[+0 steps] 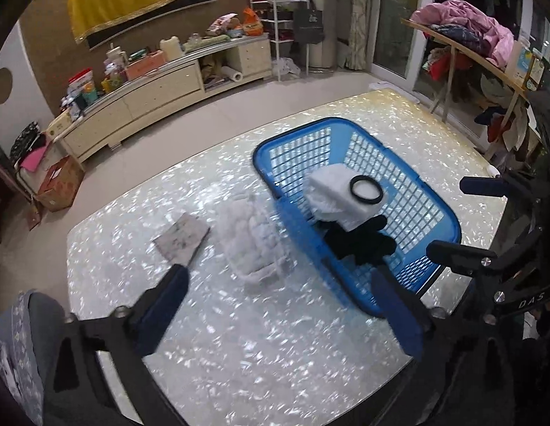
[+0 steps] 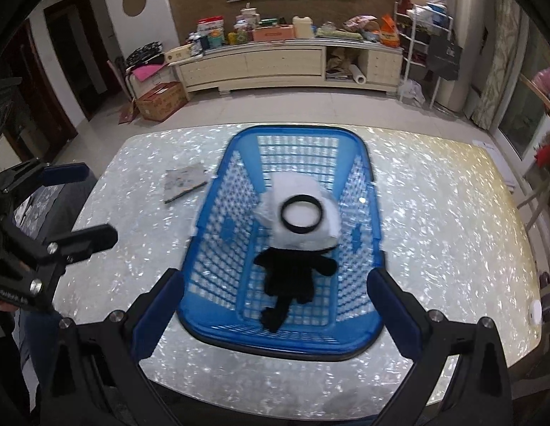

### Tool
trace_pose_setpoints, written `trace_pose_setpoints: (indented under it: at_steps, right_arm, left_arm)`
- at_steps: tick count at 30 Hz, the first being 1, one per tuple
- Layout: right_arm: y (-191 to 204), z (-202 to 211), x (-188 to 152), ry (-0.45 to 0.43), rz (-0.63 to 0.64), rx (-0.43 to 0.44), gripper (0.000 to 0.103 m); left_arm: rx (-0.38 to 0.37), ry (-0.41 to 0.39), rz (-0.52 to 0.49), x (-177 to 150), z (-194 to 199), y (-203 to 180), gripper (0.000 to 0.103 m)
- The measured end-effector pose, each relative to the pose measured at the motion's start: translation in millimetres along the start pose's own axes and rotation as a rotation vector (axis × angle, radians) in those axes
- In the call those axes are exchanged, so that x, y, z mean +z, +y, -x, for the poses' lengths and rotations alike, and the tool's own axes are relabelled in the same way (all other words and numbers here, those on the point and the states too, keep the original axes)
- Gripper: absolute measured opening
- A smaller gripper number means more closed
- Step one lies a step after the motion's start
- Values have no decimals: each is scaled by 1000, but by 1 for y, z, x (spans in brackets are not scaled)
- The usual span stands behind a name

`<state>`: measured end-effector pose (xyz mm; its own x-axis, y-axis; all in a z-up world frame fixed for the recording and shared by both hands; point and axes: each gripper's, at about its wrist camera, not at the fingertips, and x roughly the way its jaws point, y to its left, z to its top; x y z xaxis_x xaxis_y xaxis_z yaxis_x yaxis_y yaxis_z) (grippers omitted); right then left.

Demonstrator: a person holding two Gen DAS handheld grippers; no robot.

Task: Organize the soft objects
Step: 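Move the right gripper to the white waffle towel and grasp its end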

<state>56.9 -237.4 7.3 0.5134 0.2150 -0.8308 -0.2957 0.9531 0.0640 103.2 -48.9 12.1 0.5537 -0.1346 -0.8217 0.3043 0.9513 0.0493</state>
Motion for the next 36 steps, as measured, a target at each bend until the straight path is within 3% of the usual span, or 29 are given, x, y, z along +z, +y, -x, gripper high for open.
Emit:
trace_pose_setpoints:
  at_steps: [18,27,36]
  right_arm:
    - [97,-43,30,35,185,51,103]
    - [138,-87,45,76,239,94,103]
    - [151,-135,43,148,219,108,102]
  left_arm:
    - [73,4,173,-71,25,101,103]
    - [76,43,237,-94,12,133,103]
    - [64,92,292,-106,-23,164,103]
